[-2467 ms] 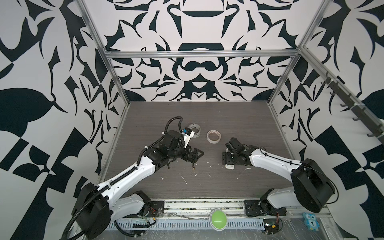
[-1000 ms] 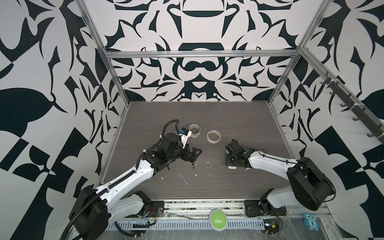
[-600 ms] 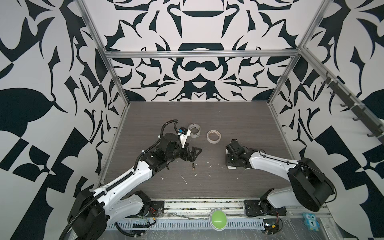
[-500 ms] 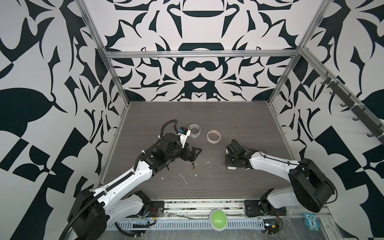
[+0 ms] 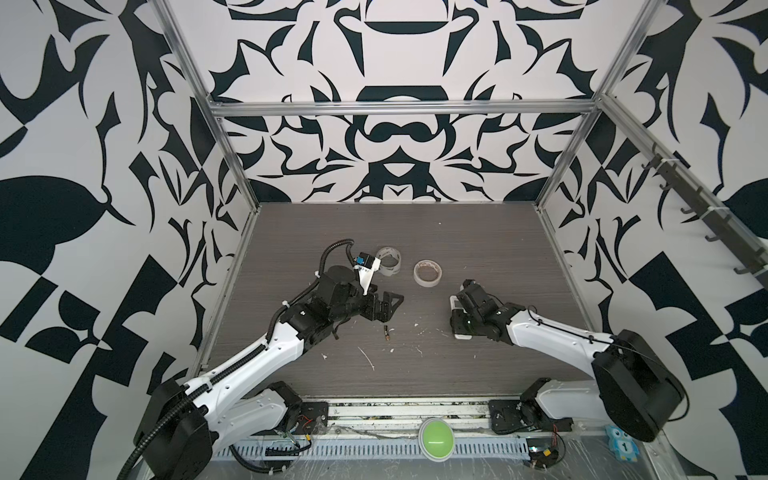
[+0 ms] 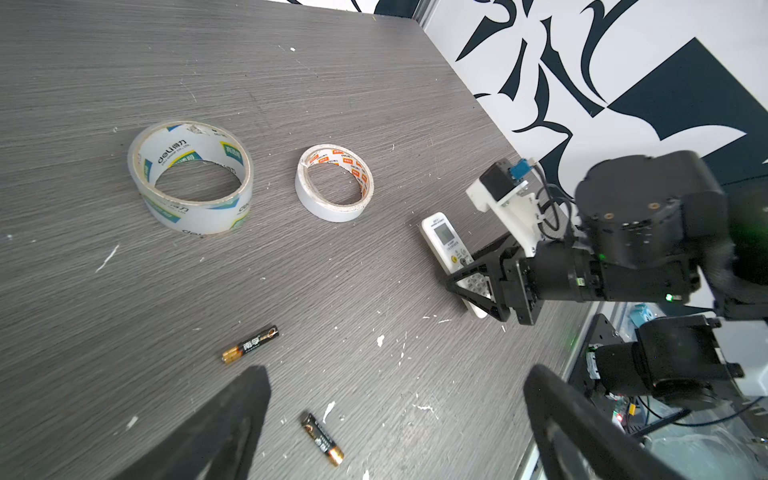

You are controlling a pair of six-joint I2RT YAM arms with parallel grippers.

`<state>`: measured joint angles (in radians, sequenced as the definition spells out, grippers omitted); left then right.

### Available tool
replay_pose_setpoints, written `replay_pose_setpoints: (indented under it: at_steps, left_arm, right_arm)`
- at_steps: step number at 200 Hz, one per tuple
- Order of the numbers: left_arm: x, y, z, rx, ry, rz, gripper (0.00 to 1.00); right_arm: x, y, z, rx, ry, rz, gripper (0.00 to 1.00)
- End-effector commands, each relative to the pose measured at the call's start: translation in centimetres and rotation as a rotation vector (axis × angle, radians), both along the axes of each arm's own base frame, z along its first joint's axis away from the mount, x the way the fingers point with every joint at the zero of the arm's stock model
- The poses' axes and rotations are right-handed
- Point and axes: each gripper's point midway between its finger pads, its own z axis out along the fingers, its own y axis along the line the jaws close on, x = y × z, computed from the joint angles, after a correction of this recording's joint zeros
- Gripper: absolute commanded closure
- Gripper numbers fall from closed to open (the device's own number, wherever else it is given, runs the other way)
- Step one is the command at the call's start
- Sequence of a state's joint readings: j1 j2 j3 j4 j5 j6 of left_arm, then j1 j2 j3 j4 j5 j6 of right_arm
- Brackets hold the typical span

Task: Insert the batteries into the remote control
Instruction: 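Lift the white remote with the right gripper and turn it upright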

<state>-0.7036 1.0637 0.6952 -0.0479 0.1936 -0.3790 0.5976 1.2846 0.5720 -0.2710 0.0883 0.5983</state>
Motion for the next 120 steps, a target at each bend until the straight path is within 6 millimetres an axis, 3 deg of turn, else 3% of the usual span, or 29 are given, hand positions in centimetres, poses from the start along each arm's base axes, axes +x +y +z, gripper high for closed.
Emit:
replay_pose_setpoints:
  at_steps: [1,63,120]
  left_arm:
    - [0.1,-0.1,2.0,-0.047,-0.032,0.011,0.01]
    - [-0.6,-0.2,3.7,-0.125,-0.05,-0.001,0.01]
    - [-2.5,0.2,6.5,-0.227,-0.127,-0.056,0.01]
  right_arm:
    - [0.7,0.6,2.2,0.037,-0.091,0.043,1.0]
    - [1.2,3.1,7.7,0.199,-0.285,0.165,1.0]
    - [-0.7,9.0,13.6,0.507,-0.402,0.461,1.0]
